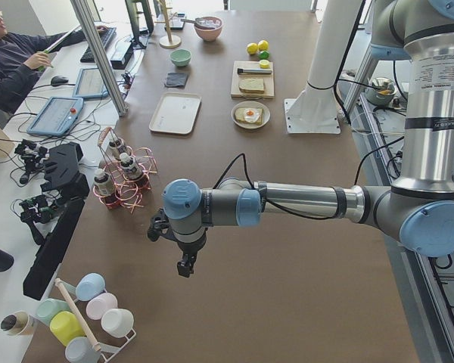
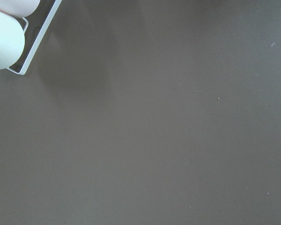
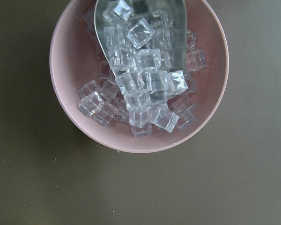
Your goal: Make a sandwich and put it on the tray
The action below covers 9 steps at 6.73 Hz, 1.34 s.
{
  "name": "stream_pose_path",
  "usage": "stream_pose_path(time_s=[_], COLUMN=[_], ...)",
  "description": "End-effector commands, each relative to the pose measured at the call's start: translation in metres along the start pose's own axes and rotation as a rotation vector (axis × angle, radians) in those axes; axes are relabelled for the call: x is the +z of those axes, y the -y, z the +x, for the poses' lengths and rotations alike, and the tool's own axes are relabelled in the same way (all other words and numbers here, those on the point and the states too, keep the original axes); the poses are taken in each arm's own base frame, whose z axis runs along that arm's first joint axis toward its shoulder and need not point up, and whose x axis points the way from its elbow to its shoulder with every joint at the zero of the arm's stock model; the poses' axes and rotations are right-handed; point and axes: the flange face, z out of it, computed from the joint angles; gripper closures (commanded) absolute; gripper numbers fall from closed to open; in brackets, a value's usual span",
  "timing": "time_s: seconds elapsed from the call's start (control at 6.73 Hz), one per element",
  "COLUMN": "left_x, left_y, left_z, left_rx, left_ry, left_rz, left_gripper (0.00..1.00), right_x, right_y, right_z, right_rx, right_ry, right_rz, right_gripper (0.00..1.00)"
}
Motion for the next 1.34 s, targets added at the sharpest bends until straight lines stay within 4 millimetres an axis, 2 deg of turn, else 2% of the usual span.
stream_pose_path(time_s=[0.0,0.15,0.3,0.45,0.59,0.74,0.89,1.04,1.19], left_x=[-0.016,-0.030,-0.036,-0.031,-0.003,0.016,0.022,0.029,0.038], left_y=[0.028,0.046,0.059,0.072,0.087,0.101,0.120,0.122,0.122], left_z=[0.019,0.030,0.049,0.072,0.118,0.162,0.200,0.234,0.276], left_rx=[0.036,0.059,0.058,0.054,0.209,0.188,0.102,0.017,-0.064], left_ry=[-0.084,-0.089,-0.082,-0.088,-0.105,-0.150,-0.194,-0.223,-0.187], left_rz=[0.062,0.098,0.145,0.194,0.237,0.231,0.219,0.201,0.212], left_gripper=[0.02,0.02,0.02,0.02,0.02,0.02,0.02,0.02,0.02], right_x=[-0.005,-0.012,-0.022,-0.020,-0.008,-0.006,-0.004,0.004,0.006], right_y=[0.006,0.010,0.015,0.020,0.021,0.033,0.037,0.032,0.009], right_z=[-0.008,-0.016,-0.049,-0.090,-0.132,-0.191,-0.247,-0.289,-0.335], right_rx=[-0.083,-0.131,-0.217,-0.270,-0.348,-0.284,-0.253,-0.230,-0.161], right_ry=[0.008,0.010,0.067,0.098,0.135,0.200,0.244,0.254,0.275], right_rz=[0.099,0.152,0.207,0.230,0.267,0.278,0.261,0.248,0.239], right_gripper=[0.00,0.00,0.00,0.00,0.00,0.00,0.00,0.00,0.00])
